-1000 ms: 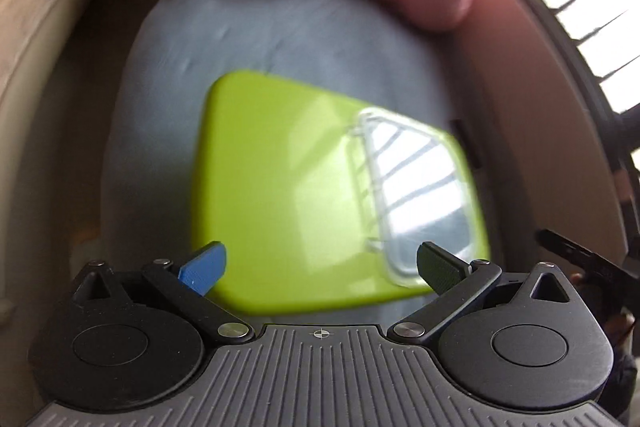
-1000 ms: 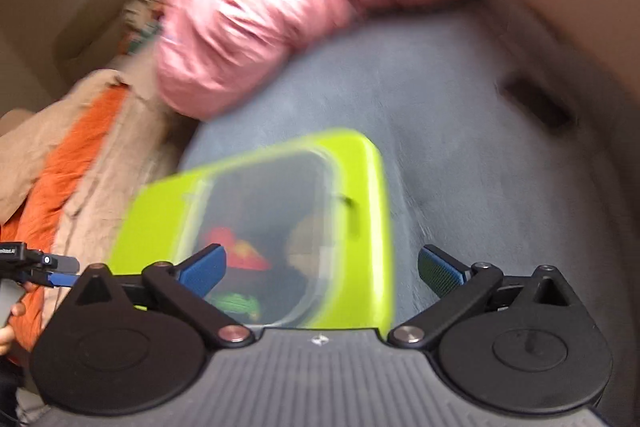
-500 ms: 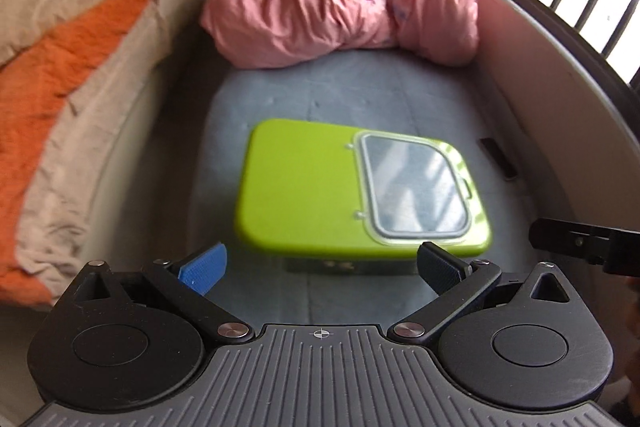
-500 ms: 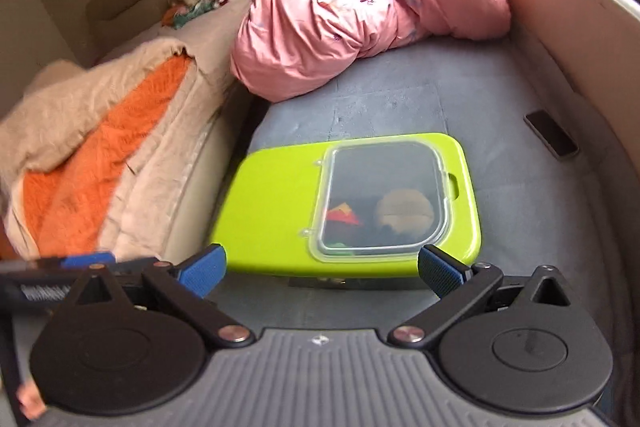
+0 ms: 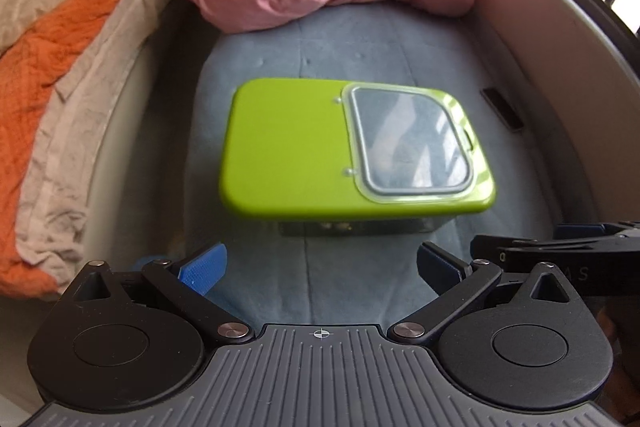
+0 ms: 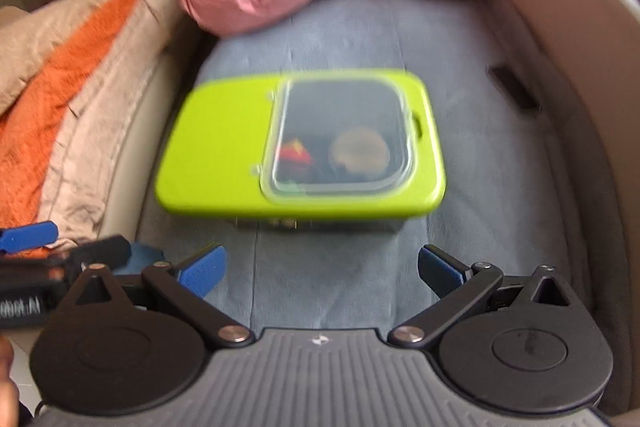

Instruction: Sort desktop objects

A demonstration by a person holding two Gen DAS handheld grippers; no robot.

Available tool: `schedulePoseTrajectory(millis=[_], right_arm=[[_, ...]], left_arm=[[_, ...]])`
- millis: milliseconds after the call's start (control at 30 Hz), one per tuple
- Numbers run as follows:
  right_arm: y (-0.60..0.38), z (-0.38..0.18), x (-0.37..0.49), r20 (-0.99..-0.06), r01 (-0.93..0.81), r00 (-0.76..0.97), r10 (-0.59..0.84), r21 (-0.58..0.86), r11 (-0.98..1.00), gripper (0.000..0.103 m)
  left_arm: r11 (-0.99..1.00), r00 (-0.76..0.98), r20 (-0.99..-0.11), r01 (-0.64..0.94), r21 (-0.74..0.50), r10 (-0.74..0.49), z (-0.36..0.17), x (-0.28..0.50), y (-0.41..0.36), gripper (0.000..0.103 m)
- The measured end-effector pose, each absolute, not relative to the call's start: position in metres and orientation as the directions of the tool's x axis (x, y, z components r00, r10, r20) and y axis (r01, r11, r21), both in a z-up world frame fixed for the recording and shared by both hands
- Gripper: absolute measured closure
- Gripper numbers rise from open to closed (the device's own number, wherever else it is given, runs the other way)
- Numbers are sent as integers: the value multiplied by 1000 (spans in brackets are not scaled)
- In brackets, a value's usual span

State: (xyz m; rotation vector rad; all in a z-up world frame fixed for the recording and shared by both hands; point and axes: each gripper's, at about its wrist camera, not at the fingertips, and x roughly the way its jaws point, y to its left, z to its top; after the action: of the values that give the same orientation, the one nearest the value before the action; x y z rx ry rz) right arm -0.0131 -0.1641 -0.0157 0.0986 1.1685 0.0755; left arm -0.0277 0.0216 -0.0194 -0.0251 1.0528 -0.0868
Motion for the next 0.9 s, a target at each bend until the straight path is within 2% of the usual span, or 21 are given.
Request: schedulePoseTrajectory(millis=[100,267,900], right_arm=[[-165,-24,-14,-918,9,382,110,122,992,0],[-168,-22,-16,-913,9,394,105,118,993,0],[-171,-20,-12,-914,1,392,103,112,994,0]], left_arm=[[1000,513,-859,19,1,-9,-22,-23,22,0],[998,472,-880,-6,-57,-47,-30,-19,32,0],[999,482,-876,-20,-50,-34,-26,-17,40,0]])
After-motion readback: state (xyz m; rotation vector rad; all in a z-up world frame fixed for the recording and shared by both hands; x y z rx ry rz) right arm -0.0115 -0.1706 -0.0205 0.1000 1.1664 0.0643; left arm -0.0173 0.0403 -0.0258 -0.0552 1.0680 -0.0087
